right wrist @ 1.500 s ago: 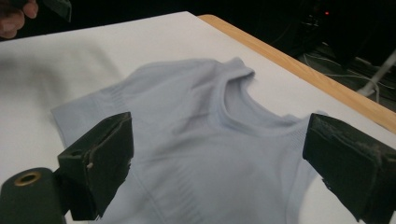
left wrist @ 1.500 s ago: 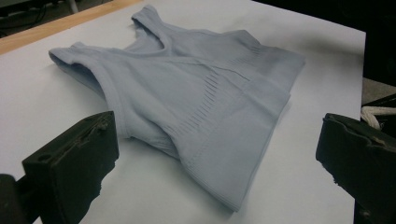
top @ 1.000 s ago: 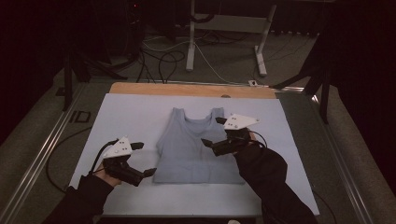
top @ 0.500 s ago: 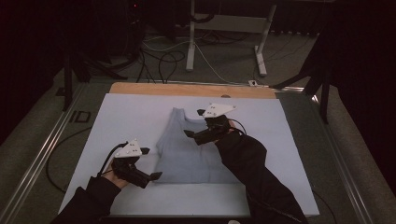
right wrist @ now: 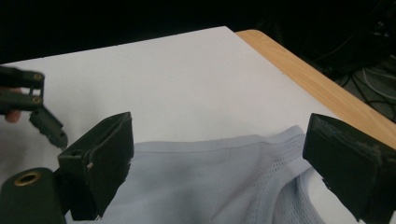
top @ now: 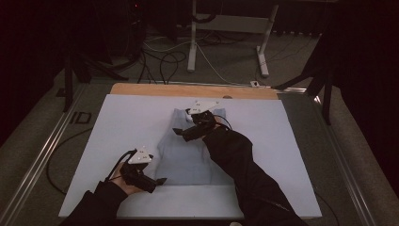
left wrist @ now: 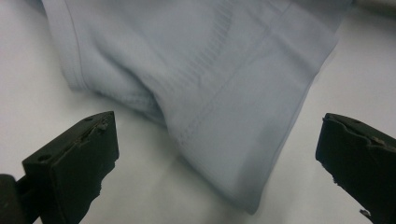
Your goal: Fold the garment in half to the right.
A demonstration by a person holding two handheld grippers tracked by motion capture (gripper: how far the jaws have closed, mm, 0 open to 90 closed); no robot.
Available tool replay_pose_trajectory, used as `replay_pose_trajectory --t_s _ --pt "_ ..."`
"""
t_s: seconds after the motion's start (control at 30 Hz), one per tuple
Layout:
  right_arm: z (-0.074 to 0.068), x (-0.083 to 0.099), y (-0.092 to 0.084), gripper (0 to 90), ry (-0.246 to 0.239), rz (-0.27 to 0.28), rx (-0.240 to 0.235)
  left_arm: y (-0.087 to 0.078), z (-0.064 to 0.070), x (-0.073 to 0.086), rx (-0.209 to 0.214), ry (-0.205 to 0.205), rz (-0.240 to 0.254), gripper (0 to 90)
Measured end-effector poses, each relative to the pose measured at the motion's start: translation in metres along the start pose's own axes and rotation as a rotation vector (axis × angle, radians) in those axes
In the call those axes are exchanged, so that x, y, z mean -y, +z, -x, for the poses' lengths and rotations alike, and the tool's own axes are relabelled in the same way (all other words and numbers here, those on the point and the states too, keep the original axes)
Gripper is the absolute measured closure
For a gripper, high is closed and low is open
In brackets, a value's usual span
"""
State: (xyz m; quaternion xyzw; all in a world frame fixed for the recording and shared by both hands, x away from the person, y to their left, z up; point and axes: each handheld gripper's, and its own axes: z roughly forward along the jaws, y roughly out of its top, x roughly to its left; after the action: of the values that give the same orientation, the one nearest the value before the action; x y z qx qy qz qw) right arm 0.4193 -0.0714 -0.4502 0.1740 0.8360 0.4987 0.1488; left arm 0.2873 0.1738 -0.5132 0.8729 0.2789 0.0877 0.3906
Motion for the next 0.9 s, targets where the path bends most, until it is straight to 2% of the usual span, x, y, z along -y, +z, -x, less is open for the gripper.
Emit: replay_pose_trajectory --t_s 0.17,0.33,0.4,0.53,0.77,0.83,0.9 --pt "0.008 0.003 0.013 8.8 0.017 -0.025 0.007 0.005 0.002 0.004 0.0 0.008 -0.04 3.2" --pt "0.015 0.008 0.022 8.8 0.037 -0.04 0.009 0.009 -0.001 0.007 0.021 -0.001 -0.072 14.4" --pt "0.016 0.009 0.024 8.8 0.05 -0.045 0.007 0.011 -0.003 0.009 0.033 -0.018 -0.089 17.6" --pt "0.015 0.01 0.026 8.8 0.039 -0.054 0.003 0.013 -0.003 0.01 0.047 -0.015 -0.096 26.9" --pt "0.014 0.008 0.026 8.8 0.038 -0.053 0.0 0.012 0.001 0.009 0.064 0.0 -0.103 41.5" --pt "0.014 0.007 0.027 8.8 0.038 -0.055 -0.003 0.013 0.004 0.008 0.082 0.016 -0.107 43.9" --pt "0.014 0.007 0.027 8.9 0.033 -0.059 -0.001 0.015 0.008 0.006 0.087 0.035 -0.115 51.5"
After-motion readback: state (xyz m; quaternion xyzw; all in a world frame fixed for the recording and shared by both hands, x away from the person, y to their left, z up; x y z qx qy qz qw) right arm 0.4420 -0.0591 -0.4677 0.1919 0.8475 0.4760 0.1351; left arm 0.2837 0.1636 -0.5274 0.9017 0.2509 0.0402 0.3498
